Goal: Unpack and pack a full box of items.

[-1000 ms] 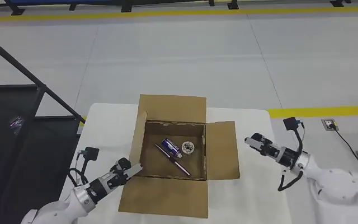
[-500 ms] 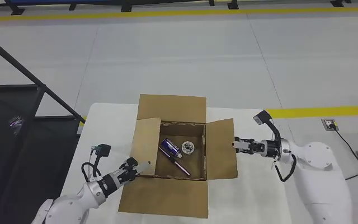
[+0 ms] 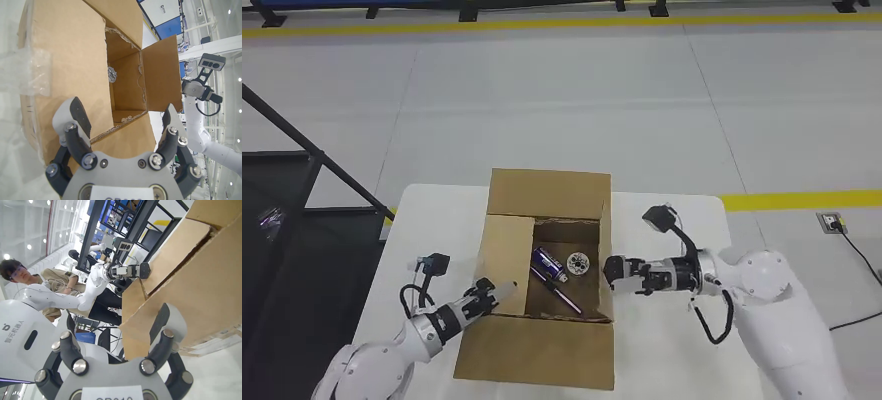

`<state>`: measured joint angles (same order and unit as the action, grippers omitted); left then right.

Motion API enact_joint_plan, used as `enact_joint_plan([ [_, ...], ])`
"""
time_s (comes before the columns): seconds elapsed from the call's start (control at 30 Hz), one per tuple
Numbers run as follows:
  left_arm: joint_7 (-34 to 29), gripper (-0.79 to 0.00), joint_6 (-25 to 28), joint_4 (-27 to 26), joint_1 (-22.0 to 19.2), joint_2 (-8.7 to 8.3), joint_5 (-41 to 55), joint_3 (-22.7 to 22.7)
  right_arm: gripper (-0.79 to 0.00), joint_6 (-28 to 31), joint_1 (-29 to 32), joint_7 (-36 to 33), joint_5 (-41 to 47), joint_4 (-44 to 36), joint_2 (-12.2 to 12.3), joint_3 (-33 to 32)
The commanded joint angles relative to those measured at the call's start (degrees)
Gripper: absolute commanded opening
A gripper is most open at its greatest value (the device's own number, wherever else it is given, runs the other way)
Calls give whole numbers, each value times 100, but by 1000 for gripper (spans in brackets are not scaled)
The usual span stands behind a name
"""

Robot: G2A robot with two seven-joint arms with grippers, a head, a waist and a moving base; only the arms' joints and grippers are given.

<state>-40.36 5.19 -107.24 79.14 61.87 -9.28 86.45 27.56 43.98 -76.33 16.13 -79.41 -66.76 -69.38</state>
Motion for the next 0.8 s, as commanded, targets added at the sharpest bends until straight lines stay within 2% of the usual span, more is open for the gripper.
enact_joint_plan([
  [0.0, 22, 0, -13, 30, -19, 1, 6, -35, 0, 130, -75, 332, -311, 130, -44, 245],
  [0.17, 48, 0, -27, 58, -36, -2, 42, -66, 0, 360, -195, 927, -736, 345, -155, 742],
  [0.33, 98, 0, -48, 53, -31, -5, 101, -59, 0, 177, -341, 1537, -1452, 511, -250, 1156],
  [0.53, 142, 0, -6, -33, 20, -16, 204, 13, 0, 51, -485, 1801, -1762, 673, -318, 1428],
  [0.63, 85, 0, 28, -296, 119, -33, 485, 221, 0, 131, -493, 1843, -1759, 632, -314, 1415],
  [0.77, -155, 0, 125, -835, 454, -92, 832, 884, 0, 230, -450, 1883, -1796, 326, -247, 1188],
])
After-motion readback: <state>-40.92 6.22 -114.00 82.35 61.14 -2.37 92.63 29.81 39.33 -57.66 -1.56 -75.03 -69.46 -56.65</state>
